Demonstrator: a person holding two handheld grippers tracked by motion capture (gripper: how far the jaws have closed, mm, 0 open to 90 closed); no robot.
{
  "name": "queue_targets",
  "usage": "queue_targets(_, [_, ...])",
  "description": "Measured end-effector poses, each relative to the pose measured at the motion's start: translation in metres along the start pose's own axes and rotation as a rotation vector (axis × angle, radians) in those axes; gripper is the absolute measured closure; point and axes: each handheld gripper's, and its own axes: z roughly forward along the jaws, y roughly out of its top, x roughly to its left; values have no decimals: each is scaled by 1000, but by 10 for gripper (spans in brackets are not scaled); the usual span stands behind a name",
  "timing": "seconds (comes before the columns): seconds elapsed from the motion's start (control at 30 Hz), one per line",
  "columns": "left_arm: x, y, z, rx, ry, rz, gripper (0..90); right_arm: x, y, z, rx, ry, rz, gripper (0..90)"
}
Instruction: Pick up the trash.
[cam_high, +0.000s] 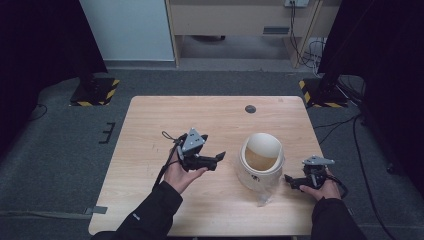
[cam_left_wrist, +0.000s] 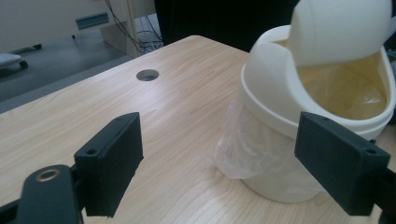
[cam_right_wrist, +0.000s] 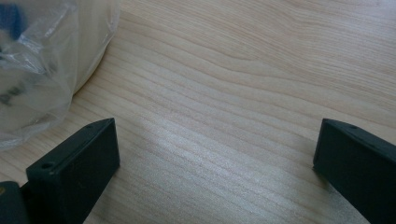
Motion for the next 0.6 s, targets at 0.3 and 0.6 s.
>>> queue_targets(0.3, [26,-14,-8,31,64,-29,144,0,0,0,0,-1,-1,7])
queue_targets(0.6, [58,-39,-8,88,154,-44,174,0,0,0,0,0,-1,7])
